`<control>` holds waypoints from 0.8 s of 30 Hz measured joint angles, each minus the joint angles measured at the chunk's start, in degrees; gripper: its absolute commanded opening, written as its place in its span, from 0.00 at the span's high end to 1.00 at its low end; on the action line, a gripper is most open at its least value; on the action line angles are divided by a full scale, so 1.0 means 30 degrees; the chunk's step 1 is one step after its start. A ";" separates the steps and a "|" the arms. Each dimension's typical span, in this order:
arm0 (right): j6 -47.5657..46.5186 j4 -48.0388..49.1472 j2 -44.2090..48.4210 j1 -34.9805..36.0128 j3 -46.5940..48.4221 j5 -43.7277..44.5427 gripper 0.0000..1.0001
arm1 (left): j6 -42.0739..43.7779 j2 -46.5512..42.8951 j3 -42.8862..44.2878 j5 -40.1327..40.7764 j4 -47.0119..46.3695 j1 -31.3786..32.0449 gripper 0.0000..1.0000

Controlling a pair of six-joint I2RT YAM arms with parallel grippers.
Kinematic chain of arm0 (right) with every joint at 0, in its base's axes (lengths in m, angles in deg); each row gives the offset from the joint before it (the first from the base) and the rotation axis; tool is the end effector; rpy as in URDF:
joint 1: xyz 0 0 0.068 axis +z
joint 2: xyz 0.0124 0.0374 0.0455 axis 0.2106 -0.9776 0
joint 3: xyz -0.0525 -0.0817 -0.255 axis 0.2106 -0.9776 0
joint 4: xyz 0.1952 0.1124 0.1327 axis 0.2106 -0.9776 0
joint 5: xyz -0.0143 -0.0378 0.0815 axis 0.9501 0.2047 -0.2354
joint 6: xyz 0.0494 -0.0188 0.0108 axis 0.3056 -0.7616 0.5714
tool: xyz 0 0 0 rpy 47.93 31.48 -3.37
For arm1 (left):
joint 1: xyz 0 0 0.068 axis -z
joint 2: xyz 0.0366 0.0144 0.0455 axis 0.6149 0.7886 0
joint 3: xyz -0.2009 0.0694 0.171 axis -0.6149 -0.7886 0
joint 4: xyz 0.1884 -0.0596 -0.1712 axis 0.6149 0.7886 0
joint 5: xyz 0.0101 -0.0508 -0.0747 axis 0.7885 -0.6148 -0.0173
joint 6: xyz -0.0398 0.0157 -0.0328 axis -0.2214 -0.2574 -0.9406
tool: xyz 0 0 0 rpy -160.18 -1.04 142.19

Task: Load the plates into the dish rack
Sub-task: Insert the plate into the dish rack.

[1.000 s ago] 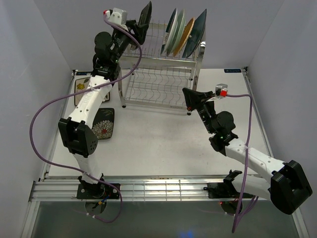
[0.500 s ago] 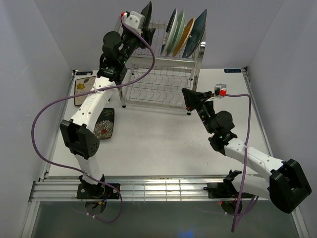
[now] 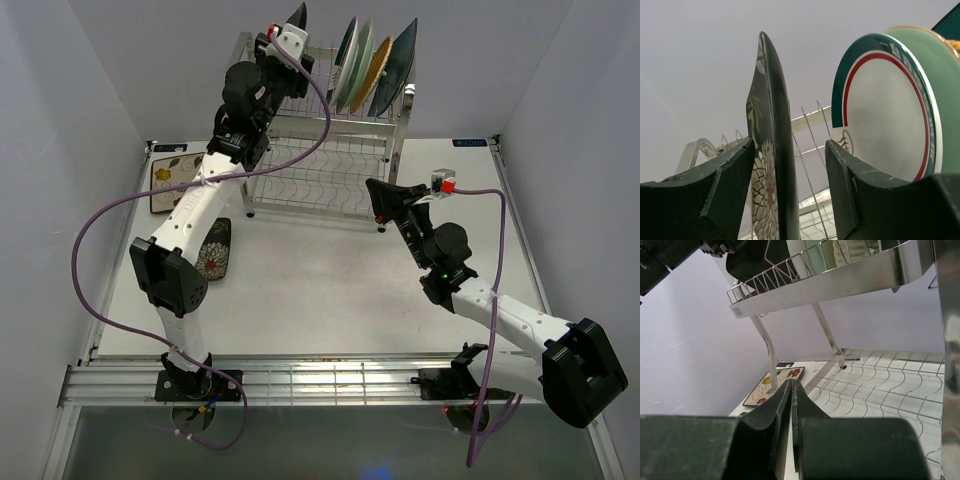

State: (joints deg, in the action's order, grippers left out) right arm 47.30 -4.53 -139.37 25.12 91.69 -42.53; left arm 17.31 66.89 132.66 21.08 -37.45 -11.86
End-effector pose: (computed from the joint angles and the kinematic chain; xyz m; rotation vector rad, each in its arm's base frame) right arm 0.2015 0.1445 0.3270 0.0501 1.1969 0.8364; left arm 0.3934 -0.1917 0.4875 0.4834 1.2694 -0.1161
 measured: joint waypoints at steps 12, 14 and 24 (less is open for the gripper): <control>0.0073 0.0007 0.0000 0.0000 -0.0007 0.0000 0.92 | 0.1464 -0.0029 -0.0430 0.1107 0.0532 0.0379 0.65; 0.0080 0.0007 0.0000 0.0000 -0.0036 0.0007 0.91 | 0.1501 -0.0036 -0.0379 0.1158 0.0685 0.0379 0.81; 0.0153 -0.0044 0.0007 -0.0051 -0.0401 0.0146 0.91 | 0.0925 0.0117 0.0656 0.0437 0.2528 0.0466 1.00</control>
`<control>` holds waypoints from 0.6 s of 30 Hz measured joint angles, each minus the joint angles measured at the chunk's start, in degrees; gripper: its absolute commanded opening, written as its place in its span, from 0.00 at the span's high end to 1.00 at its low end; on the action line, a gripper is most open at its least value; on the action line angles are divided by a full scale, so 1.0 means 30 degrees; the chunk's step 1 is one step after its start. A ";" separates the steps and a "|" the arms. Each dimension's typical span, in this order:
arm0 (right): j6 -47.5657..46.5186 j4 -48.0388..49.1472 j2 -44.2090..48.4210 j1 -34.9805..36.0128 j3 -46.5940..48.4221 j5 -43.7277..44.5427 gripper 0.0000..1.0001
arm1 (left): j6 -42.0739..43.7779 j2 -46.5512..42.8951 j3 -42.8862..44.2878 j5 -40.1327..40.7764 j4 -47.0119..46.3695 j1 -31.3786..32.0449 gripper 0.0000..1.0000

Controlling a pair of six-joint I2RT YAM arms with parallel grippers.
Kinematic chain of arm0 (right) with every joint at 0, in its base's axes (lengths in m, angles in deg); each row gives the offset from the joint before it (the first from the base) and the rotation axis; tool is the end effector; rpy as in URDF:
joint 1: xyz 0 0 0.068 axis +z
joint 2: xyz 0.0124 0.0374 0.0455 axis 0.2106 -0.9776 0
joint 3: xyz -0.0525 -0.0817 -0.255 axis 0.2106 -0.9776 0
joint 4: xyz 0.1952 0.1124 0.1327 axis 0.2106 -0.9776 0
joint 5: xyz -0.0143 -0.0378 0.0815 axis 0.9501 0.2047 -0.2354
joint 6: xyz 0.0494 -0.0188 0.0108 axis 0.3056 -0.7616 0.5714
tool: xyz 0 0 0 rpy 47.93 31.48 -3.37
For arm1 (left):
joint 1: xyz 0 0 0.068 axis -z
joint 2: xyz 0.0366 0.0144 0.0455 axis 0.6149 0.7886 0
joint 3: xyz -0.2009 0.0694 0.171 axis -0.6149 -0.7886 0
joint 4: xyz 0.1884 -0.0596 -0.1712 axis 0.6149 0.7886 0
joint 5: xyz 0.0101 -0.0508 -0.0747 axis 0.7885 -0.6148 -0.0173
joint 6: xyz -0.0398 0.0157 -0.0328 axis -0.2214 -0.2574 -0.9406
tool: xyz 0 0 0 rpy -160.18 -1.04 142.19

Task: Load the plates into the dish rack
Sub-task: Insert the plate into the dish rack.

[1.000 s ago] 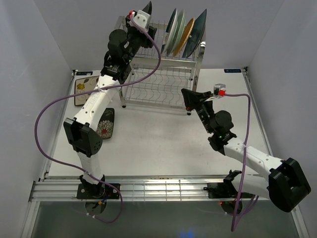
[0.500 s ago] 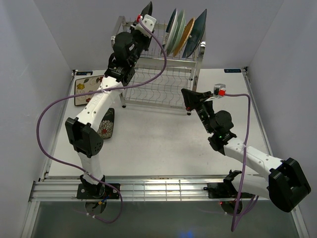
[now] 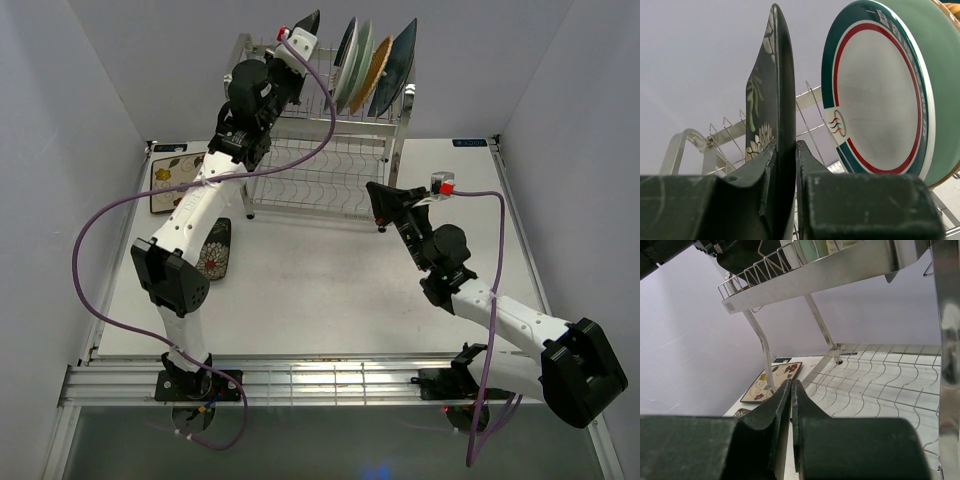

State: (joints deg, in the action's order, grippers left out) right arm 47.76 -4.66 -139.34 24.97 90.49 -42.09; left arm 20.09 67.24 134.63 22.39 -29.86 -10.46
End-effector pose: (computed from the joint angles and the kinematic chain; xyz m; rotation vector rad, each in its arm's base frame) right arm 0.2016 0.1434 0.3197 0.0600 1.2196 0.8293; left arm 0.3894 -0.2007 0.4822 0.5544 1.3529 -0.0745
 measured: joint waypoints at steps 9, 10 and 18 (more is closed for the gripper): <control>0.0036 -0.0007 0.0444 -0.0153 -0.0481 0.0007 0.91 | -0.1122 0.0262 0.0670 0.0459 0.0488 0.0007 1.00; 0.0044 -0.0029 0.0546 -0.0189 -0.0532 0.0007 0.91 | -0.1297 0.0262 0.0670 0.0525 0.0444 0.0007 1.00; 0.0044 -0.0029 0.1231 -0.0262 -0.0882 0.0007 0.91 | -0.3206 0.0262 0.0670 0.1158 -0.0663 0.0087 1.00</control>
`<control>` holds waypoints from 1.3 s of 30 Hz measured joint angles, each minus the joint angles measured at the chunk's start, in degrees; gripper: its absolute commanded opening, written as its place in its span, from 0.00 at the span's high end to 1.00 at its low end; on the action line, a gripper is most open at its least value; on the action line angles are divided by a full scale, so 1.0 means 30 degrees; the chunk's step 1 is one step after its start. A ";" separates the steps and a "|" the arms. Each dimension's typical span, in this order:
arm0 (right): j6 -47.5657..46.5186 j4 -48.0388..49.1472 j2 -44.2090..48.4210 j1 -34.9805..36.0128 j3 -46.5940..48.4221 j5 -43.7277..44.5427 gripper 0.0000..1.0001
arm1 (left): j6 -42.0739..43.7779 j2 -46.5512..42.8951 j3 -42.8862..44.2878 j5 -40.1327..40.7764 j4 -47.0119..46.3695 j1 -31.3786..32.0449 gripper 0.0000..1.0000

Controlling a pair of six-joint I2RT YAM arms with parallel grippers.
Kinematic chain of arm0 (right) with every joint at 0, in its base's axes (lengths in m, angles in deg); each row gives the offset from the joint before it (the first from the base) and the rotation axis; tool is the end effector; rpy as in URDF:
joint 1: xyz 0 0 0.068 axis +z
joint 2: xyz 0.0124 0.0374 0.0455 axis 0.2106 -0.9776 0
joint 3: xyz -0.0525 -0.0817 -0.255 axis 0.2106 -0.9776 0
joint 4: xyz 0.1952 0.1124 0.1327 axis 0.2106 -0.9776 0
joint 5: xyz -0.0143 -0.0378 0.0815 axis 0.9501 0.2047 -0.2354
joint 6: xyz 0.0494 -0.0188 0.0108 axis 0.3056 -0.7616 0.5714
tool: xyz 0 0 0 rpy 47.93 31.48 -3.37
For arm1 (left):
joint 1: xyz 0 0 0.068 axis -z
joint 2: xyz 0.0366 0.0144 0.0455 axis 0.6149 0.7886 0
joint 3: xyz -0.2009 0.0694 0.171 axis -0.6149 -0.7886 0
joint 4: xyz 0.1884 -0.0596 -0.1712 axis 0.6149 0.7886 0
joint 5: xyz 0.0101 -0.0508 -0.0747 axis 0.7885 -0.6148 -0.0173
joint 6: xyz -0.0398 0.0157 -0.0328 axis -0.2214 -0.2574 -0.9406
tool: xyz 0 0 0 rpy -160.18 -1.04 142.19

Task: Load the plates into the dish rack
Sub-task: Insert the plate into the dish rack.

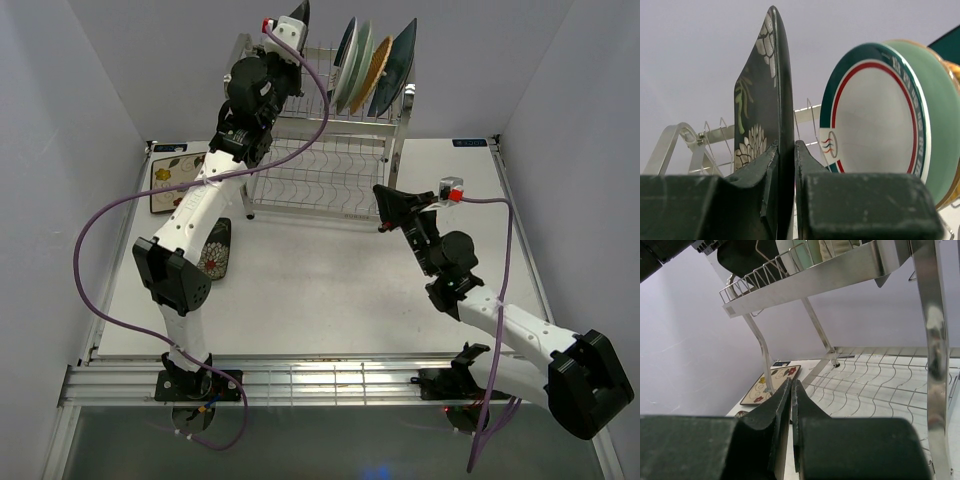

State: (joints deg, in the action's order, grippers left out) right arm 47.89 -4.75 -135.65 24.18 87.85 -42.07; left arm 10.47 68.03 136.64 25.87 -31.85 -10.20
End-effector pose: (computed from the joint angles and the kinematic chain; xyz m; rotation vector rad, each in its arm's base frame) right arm 0.1918 0.1320 0.3180 0.0725 1.2013 0.8244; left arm 0.3896 -0.2007 0.4920 0.3757 1.3578 -0.1779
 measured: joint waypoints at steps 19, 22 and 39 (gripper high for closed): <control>0.0015 -0.0087 0.0401 -0.0124 -0.0546 0.0124 0.91 | -0.2572 0.0335 0.0743 -0.0219 -0.1734 0.0066 1.00; 0.0080 -0.0087 0.0328 -0.0124 -0.0546 0.0058 0.91 | -0.2616 0.0335 0.0743 -0.0488 -0.1727 0.0066 1.00; 0.0517 -0.0146 0.0066 -0.0124 -0.0546 -0.0175 0.91 | -0.3701 0.0051 0.1384 -0.0940 -0.1967 0.0240 1.00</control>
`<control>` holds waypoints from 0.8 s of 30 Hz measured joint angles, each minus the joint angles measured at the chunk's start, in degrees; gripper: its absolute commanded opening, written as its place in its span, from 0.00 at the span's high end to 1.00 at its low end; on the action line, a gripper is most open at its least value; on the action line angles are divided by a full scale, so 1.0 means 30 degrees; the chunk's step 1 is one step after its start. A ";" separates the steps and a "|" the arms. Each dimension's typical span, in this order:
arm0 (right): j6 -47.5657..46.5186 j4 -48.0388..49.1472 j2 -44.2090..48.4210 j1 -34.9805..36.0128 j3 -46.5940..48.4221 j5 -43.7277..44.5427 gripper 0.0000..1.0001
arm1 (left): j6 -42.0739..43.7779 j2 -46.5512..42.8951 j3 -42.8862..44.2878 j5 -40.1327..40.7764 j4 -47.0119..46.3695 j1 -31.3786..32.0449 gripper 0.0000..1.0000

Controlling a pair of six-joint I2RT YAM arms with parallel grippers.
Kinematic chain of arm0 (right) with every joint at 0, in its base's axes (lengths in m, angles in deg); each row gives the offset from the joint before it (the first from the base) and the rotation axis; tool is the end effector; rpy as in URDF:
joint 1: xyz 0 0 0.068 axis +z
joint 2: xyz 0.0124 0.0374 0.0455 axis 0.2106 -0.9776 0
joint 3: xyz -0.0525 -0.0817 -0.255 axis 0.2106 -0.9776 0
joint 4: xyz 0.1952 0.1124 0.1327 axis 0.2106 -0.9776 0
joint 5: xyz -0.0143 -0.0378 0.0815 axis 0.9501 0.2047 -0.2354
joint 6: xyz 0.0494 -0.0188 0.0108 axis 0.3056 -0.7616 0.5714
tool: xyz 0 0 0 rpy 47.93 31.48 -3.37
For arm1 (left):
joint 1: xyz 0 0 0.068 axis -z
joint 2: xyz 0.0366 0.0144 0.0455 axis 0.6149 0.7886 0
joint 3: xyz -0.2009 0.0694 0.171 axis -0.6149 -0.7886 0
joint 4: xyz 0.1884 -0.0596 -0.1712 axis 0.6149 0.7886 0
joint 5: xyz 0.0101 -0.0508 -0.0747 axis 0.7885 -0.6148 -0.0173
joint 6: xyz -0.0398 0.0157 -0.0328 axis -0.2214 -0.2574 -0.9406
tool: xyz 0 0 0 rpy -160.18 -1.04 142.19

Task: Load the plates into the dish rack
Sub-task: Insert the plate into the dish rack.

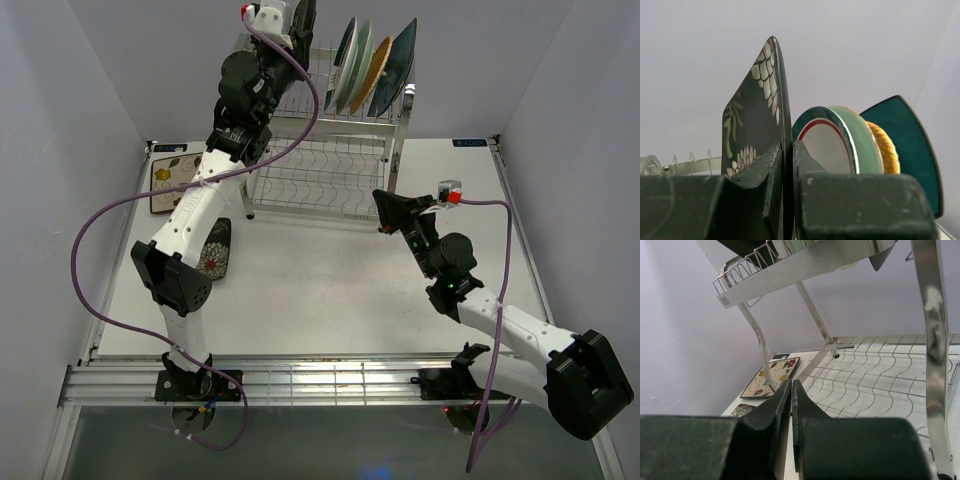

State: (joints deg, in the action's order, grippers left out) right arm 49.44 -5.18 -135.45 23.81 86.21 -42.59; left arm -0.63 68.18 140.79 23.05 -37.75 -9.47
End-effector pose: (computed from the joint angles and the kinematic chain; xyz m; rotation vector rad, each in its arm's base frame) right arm 0.1915 0.1303 0.3082 0.0803 1.2347 0.8372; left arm 0.3755 -0.2014 0.5257 0.2495 1.2182 -0.4089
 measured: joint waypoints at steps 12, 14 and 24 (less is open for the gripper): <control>0.0007 0.0007 0.0233 0.0000 -0.0007 -0.0007 0.91 | -0.1260 -0.0466 0.1260 0.0015 0.0495 0.0109 1.00; 0.0007 0.0007 0.0240 0.0000 -0.0007 -0.0029 0.91 | -0.1530 -0.0466 0.1843 0.0044 0.0583 0.0109 1.00; 0.0080 -0.0066 0.0262 -0.0007 -0.0007 -0.0219 0.92 | -0.2834 -0.0211 0.4233 0.0124 0.0714 0.0109 1.00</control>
State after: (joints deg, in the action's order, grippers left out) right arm 49.68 -5.38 -134.67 23.79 86.18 -43.25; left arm -9.13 67.55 153.49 23.42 -35.61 -9.15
